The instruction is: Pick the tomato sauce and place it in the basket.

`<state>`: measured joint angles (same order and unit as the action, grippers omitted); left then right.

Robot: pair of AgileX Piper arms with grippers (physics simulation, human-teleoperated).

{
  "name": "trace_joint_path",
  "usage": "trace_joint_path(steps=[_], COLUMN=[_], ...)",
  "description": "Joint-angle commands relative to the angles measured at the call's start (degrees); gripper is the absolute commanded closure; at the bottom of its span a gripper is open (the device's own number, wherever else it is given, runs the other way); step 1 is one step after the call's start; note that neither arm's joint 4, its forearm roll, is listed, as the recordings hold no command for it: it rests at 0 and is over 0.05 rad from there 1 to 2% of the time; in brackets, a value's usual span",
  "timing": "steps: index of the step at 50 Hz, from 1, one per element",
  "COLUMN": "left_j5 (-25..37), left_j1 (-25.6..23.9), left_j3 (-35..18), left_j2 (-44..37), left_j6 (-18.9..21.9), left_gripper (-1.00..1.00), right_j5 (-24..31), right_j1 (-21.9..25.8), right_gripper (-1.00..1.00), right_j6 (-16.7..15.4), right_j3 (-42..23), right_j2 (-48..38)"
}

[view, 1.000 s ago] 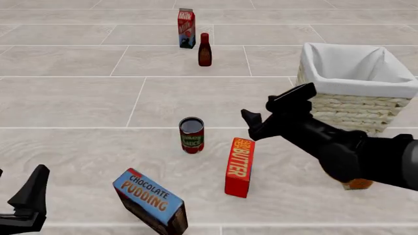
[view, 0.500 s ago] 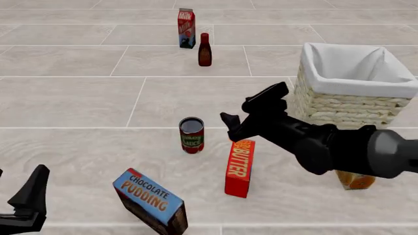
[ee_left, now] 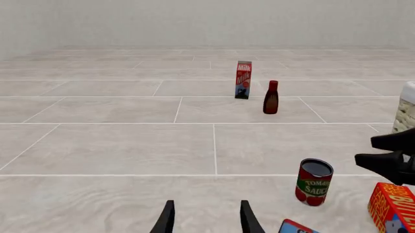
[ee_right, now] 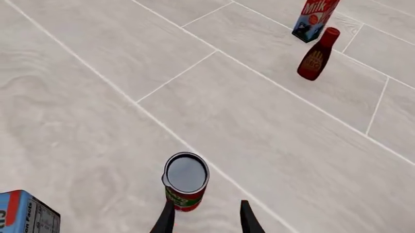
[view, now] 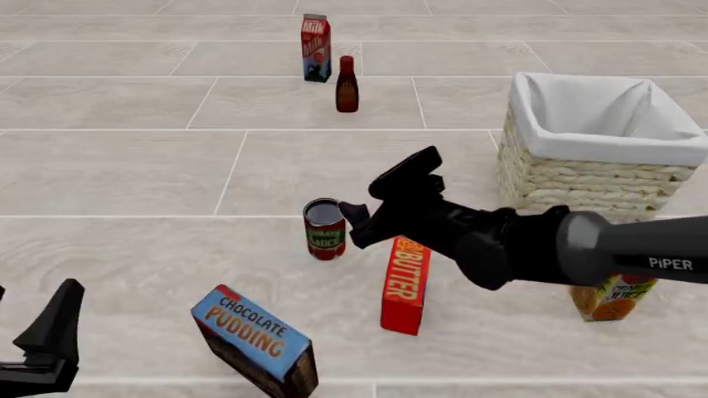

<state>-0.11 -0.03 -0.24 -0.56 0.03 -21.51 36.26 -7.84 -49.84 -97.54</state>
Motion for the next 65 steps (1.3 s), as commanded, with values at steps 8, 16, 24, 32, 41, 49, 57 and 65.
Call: trace_joint_path(steps=[8, 16, 24, 32, 41, 49, 57, 65], left_j5=[0.0, 0.0, 0.0, 0.0, 0.0, 0.0, 0.0, 0.0], left_j1=[0.0, 0.0, 0.0, 0.0, 0.0, 0.0, 0.0, 0.0], left_j3=[0.0, 0.0, 0.0, 0.0, 0.0, 0.0, 0.0, 0.0], left_j2=[0.1, 0.1, 0.1, 0.1, 0.1, 0.1, 0.1, 0.1], left_j6=[0.0, 0.0, 0.0, 0.0, 0.0, 0.0, 0.0, 0.0], left_gripper=[-1.00, -1.00, -1.00, -1.00, -1.00, -1.00, -1.00, -1.00], right_j5=[-1.2, -1.9, -2.3, -2.5, -2.6, -2.9, -3.9, -4.6], right_j1=[1.9, 2.0, 1.4, 1.6, 2.3, 2.7, 2.4, 2.0], right_gripper=[-1.00, -1.00, -1.00, -1.00, -1.00, -1.00, -1.00, -1.00], right_j6=[1.6, 2.4, 2.6, 3.1, 3.3, 4.5, 5.3, 5.5], right_j3=[-1.9, -2.6, -3.4, -4.8, -6.5, -7.6, -7.8, -8.1], right_j2=[-5.1, -6.8, -8.0, -9.6, -11.9, -14.0, -15.6, -17.2])
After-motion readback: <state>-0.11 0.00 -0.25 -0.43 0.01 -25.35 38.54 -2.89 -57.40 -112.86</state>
